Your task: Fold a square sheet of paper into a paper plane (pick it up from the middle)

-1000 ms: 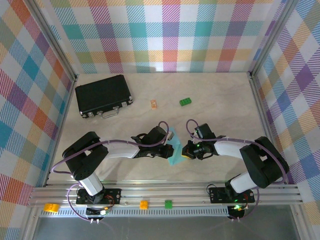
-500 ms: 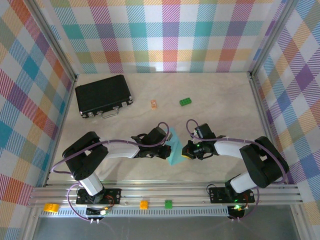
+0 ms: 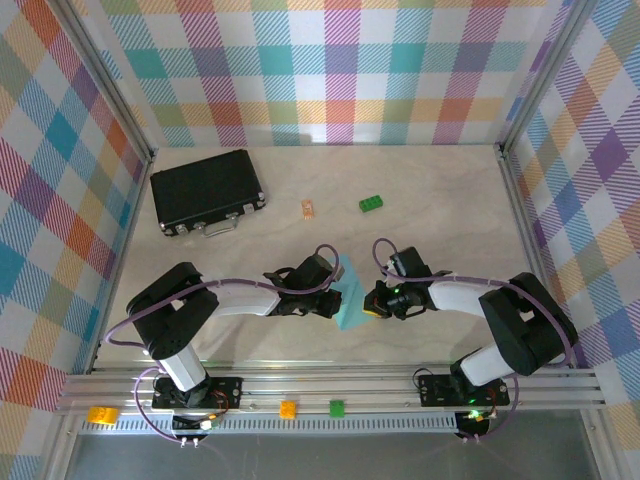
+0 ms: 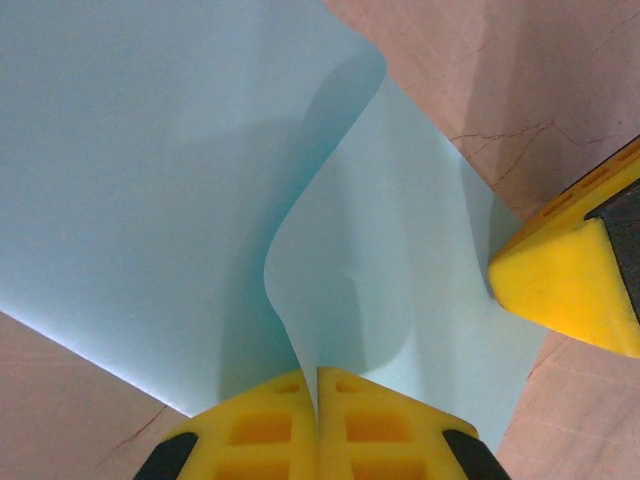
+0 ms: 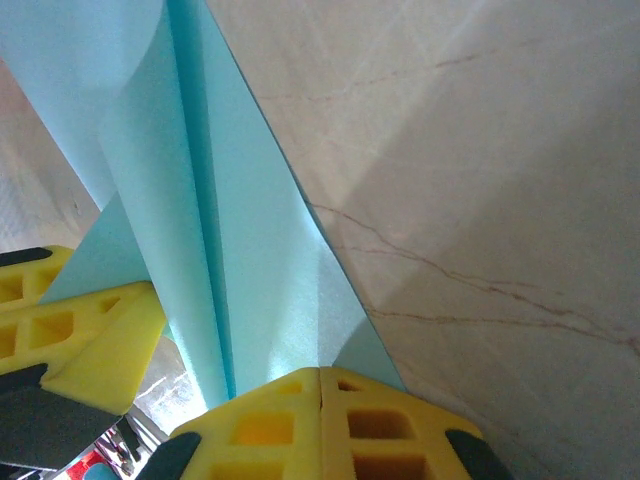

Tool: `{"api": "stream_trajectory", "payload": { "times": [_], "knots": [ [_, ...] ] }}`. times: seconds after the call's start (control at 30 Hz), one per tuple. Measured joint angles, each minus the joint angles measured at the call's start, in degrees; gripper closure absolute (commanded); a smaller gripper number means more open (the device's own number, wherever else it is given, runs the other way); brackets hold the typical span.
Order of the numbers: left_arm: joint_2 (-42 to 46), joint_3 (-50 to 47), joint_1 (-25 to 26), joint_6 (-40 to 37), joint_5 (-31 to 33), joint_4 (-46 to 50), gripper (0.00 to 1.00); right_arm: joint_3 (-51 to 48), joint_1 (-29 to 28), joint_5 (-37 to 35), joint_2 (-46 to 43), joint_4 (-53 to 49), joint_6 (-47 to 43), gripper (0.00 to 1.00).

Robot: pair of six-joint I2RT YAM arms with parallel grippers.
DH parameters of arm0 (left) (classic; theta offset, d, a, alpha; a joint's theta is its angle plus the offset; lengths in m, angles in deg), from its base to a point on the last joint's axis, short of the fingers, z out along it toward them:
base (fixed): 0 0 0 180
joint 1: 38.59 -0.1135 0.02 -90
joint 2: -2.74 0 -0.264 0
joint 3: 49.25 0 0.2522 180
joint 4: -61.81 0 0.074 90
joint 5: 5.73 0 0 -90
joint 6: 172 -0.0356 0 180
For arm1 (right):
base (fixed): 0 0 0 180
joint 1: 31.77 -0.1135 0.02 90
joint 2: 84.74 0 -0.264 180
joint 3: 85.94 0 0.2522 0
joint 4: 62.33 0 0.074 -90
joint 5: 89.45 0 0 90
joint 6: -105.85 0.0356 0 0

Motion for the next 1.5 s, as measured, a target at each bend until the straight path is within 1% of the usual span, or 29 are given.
{"api": "stream_trajectory", "payload": {
  "times": [0.6,0.97,1.5],
  "knots": [
    [-0.20,-0.02,0.00,0.02,0.02,-0.61,0.96,0.07,0.02,0.59,0.44,0.28,0.00,0.97],
    [-1.33,-0.35,0.00,0.04,-0.02,-3.30,0.97,0.15,0.02,0.74,0.63,0.52,0.00,0.96],
    [-0.90,-0.68,0.00,0.02,0.46,-3.15,0.96,0.20,0.00,0.72,0.63,0.42,0.02,0.95]
  ]
}}
